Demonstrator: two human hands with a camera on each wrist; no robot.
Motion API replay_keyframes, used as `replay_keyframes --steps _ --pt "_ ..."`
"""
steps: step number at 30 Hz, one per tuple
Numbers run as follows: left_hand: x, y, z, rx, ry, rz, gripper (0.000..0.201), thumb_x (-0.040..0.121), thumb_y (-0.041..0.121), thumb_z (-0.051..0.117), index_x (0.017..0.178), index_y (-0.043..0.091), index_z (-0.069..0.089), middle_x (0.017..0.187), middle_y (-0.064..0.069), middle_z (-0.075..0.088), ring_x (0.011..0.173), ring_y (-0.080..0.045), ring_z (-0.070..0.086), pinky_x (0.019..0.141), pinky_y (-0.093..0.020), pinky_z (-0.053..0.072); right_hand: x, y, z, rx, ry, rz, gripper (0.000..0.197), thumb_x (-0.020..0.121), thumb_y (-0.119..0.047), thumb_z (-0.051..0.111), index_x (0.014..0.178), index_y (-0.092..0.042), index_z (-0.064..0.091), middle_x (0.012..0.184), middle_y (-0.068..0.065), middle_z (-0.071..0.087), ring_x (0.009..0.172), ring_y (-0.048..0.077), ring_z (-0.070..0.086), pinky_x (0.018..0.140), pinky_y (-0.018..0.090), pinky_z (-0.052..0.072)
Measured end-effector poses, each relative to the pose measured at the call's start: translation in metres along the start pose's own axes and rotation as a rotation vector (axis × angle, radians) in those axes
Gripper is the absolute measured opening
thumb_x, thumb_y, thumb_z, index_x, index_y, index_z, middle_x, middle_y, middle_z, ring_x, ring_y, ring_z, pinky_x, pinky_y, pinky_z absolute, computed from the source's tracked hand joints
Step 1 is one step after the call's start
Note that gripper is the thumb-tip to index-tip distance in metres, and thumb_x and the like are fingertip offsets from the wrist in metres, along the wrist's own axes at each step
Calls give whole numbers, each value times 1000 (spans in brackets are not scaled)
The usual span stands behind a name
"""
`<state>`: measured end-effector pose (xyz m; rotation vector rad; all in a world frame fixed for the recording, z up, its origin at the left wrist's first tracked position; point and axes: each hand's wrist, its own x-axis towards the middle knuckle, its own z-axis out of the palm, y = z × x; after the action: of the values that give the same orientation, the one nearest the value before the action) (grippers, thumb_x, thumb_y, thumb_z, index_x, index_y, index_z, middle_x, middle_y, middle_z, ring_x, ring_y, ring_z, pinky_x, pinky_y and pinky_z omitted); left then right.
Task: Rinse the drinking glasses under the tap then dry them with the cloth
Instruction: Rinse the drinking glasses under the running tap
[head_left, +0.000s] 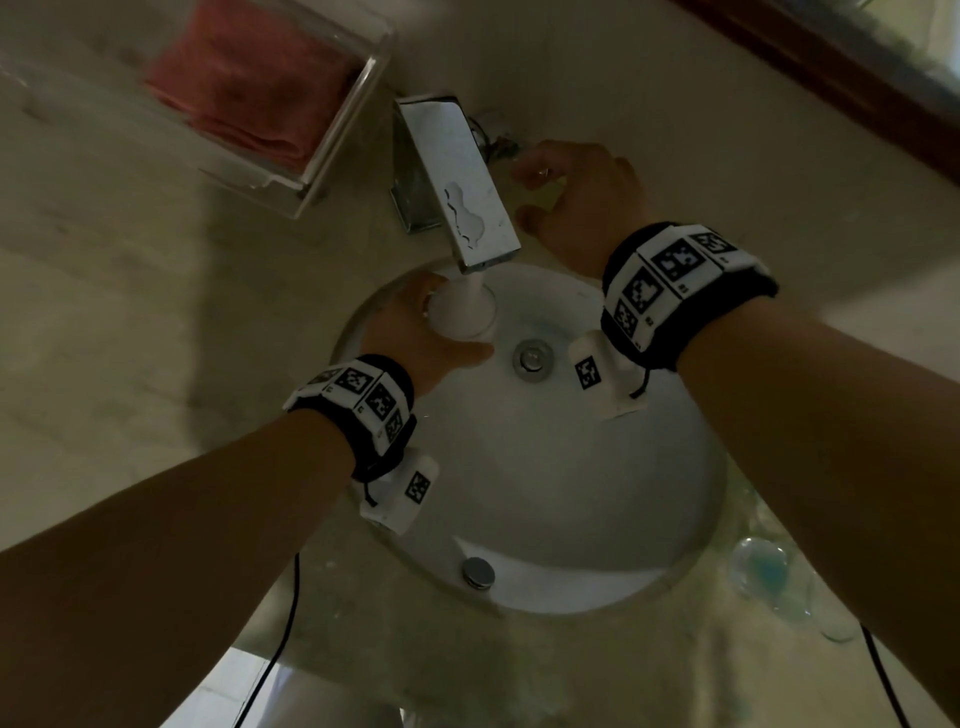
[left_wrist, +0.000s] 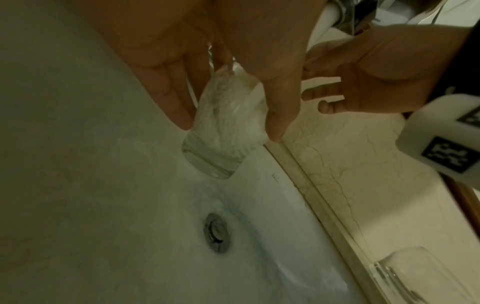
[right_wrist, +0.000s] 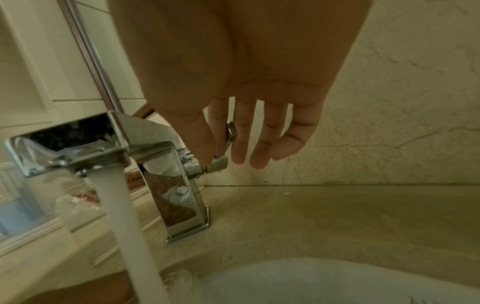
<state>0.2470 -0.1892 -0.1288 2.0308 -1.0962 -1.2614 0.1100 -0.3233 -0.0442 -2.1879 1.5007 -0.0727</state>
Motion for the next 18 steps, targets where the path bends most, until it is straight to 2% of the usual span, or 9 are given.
replay_keyframes --steps 3,6,9,12,13,15,16,18 --pt "1 1 1 -5 -9 -16 84 59 38 94 131 21 54 125 1 64 112 -22 62 97 -39 51 2 0 1 0 3 6 36 86 -25 65 122 -29 62 122 -9 64 114 18 58 88 20 35" --pt "1 3 0 -2 -16 -39 82 58 40 94 129 24 55 122 3 66 110 -21 63 96 -40 52 2 1 1 8 -2 1 36 86 -25 65 122 -27 62 121 -7 64 113 18 59 93 22 40" --pt "-1 5 -3 29 -25 -50 79 65 44 89 133 21 54 127 1 64 114 -22 61 97 -38 50 2 0 2 11 1 -3 37 85 -25 66 123 -26 62 122 -6 64 113 19 59 95 23 42" --pt "0 6 -4 97 -131 -121 76 75 54 79 136 16 54 131 4 60 119 -22 59 97 -30 44 1 0 2 22 5 3 39 84 -25 66 123 -27 63 120 -6 66 112 19 60 96 26 45" --pt "0 5 -4 71 -178 -174 75 76 57 77 135 15 55 129 6 60 116 -21 60 96 -29 46 1 -1 2 29 7 3 40 84 -24 66 124 -27 63 120 -6 66 111 18 60 96 27 46" --pt "2 1 -1 -46 -262 -323 82 76 58 76 135 6 56 127 -6 65 102 -22 67 91 -33 55 0 -1 1 29 12 -1 40 84 -23 66 124 -27 63 120 -6 66 111 17 61 95 25 45" --pt "1 -1 1 -103 -298 -384 77 77 55 77 128 0 58 120 -13 68 95 -22 68 87 -34 58 0 -1 0 25 12 -2 40 85 -23 66 124 -26 63 120 -6 66 111 17 61 94 22 44" --pt "-1 -4 4 -159 -366 -445 60 80 48 77 109 -3 68 105 -18 72 84 -22 69 82 -34 60 0 -1 0 26 12 -3 40 85 -23 66 124 -26 63 121 -6 66 111 15 61 91 19 42"
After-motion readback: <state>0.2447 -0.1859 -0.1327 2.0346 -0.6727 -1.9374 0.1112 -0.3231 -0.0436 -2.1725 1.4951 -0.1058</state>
